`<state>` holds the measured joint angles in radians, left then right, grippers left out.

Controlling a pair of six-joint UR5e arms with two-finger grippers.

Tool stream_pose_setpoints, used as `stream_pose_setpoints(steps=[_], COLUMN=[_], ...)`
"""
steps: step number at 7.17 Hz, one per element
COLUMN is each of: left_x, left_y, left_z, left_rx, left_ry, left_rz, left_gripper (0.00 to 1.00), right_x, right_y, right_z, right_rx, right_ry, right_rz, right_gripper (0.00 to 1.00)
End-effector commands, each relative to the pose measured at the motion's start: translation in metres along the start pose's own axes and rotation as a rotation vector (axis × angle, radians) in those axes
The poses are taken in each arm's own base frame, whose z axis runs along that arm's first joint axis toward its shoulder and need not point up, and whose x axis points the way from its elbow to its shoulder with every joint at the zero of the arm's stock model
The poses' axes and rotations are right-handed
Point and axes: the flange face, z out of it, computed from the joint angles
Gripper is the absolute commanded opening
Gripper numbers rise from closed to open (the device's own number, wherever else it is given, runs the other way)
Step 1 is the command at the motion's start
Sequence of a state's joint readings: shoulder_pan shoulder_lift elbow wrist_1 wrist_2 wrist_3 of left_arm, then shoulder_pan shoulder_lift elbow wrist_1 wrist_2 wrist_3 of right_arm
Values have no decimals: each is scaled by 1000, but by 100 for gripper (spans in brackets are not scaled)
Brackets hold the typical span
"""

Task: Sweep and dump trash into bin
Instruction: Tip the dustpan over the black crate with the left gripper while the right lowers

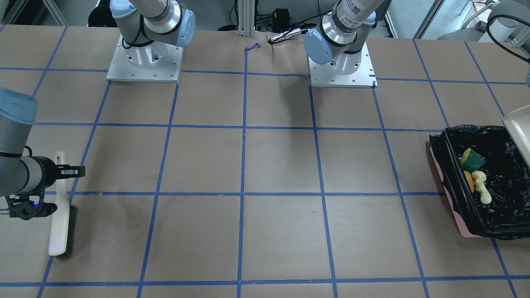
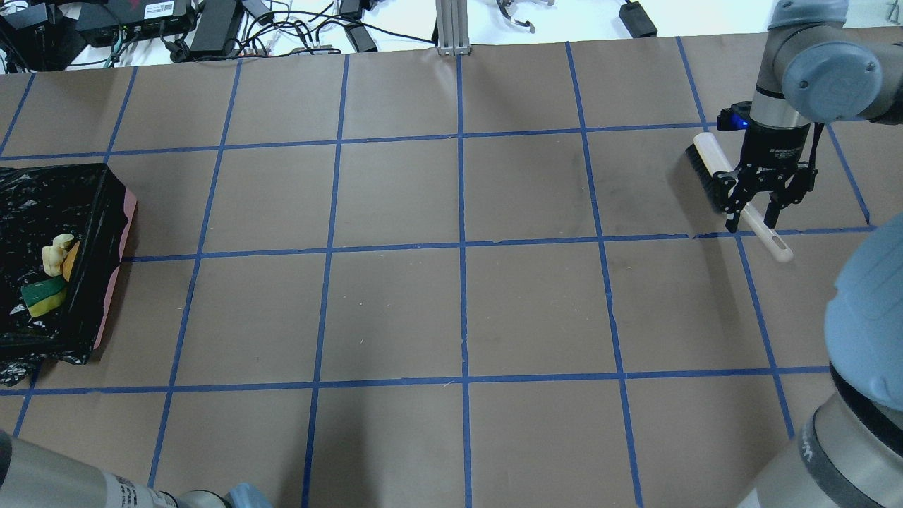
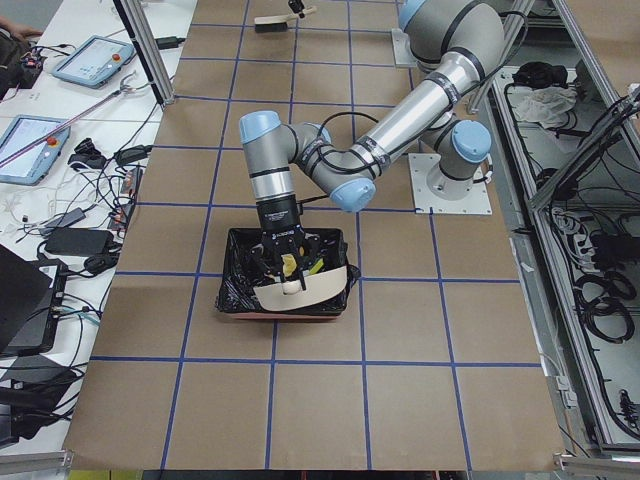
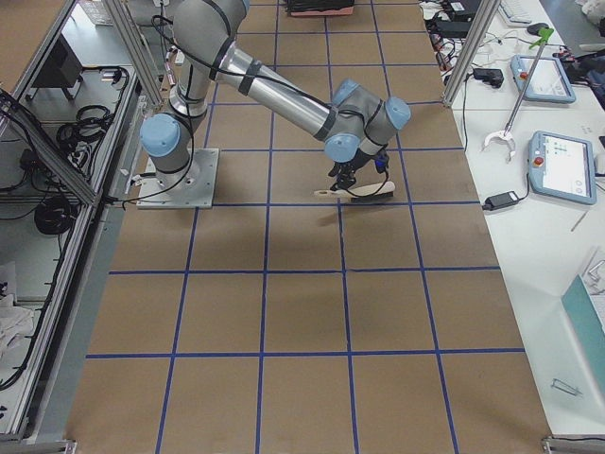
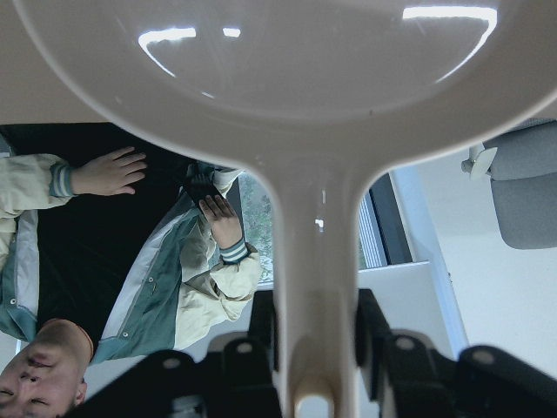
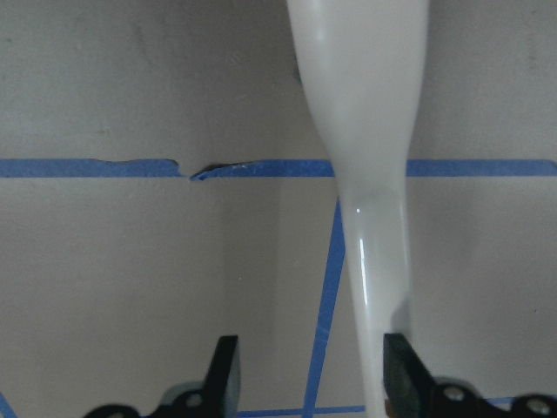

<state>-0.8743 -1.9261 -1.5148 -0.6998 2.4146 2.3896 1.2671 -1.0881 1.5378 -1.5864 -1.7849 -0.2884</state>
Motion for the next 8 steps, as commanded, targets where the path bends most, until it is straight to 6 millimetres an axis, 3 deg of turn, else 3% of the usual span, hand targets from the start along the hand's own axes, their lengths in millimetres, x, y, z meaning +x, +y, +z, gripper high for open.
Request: stream_pose_setpoints(steps=[1, 3, 5, 7, 8], left_x=[-14, -36, -51, -52, -51], left_y=[2, -33, -70, -89, -100], left_z=[-40, -81, -94, -106, -122], left_rx=[-28, -22, 72, 263, 328], left_ry=[-64, -134, -147, -164, -175], left_rz=[-17, -36, -65, -95, -99], left_gripper=[0, 0, 0, 0, 0], right_x=[2, 4, 3, 0, -4], right_y=[-1, 2, 20, 73, 104], right_z=[-7, -20, -61, -124, -152], right_rx=[25, 62, 134, 260, 310], right_ry=[10, 18, 36, 58, 64], right_rz=[4, 11, -1, 12, 22], right_gripper=[68, 77, 100, 100, 100])
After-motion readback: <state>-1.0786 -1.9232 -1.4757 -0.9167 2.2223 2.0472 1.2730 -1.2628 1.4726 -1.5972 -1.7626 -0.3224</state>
